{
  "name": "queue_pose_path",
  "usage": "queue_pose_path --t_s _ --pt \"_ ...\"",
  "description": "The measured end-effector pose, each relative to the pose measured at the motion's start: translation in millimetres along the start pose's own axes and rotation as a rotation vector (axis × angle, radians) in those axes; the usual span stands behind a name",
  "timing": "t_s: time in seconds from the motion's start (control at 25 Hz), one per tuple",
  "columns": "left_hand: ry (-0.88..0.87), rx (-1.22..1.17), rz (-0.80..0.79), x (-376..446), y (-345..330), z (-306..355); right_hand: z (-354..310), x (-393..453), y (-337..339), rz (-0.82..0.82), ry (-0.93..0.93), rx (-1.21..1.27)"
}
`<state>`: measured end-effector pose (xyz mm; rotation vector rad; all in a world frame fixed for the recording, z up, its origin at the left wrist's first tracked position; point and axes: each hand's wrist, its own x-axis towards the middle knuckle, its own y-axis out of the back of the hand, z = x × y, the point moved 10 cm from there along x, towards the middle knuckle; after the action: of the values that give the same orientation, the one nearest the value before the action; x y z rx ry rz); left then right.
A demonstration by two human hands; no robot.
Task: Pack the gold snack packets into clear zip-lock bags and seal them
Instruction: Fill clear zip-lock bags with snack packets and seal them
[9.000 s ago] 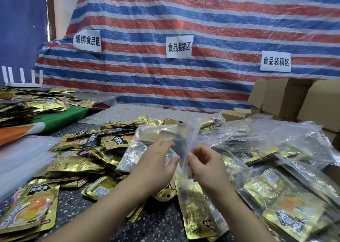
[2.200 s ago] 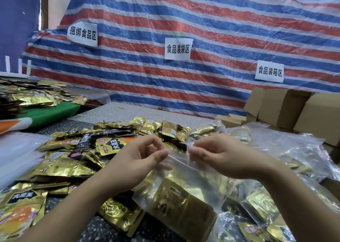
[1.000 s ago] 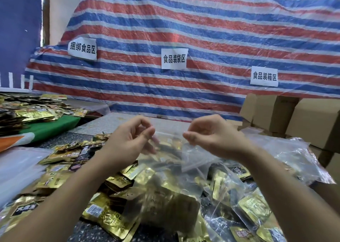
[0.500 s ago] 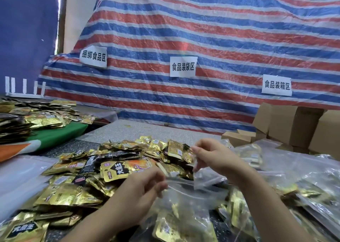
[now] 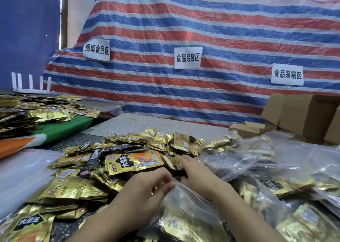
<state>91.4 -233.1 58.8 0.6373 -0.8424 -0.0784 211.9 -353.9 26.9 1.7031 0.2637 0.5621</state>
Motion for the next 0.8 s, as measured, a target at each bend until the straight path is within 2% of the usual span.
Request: queue_pose_path --t_s 0.24,0.36,0.48,0.56,0.68,0.8 --pt "0.014 0.026 -0.009 -1 -4 -3 9 8 -17 0.000 -0.070 0.030" --pt "0.032 0.012 -0.013 -1 -5 -5 6 5 1 0.186 -0.059 0.051" --pt "0.053 0.000 -0.013 -1 -5 -10 5 -3 20 0.317 -0.048 0.199" --pt "0.068 -0.028 -0.001 -1 -3 -12 13 -6 35 0.361 -0.124 0.427" --pt "0.107 -0.116 0.068 0 6 -13 27 -12 63 0.429 -0.269 0.928" --pt "0.198 -0.222 0.178 0 20 -21 22 -19 95 0.462 -0.198 1.411"
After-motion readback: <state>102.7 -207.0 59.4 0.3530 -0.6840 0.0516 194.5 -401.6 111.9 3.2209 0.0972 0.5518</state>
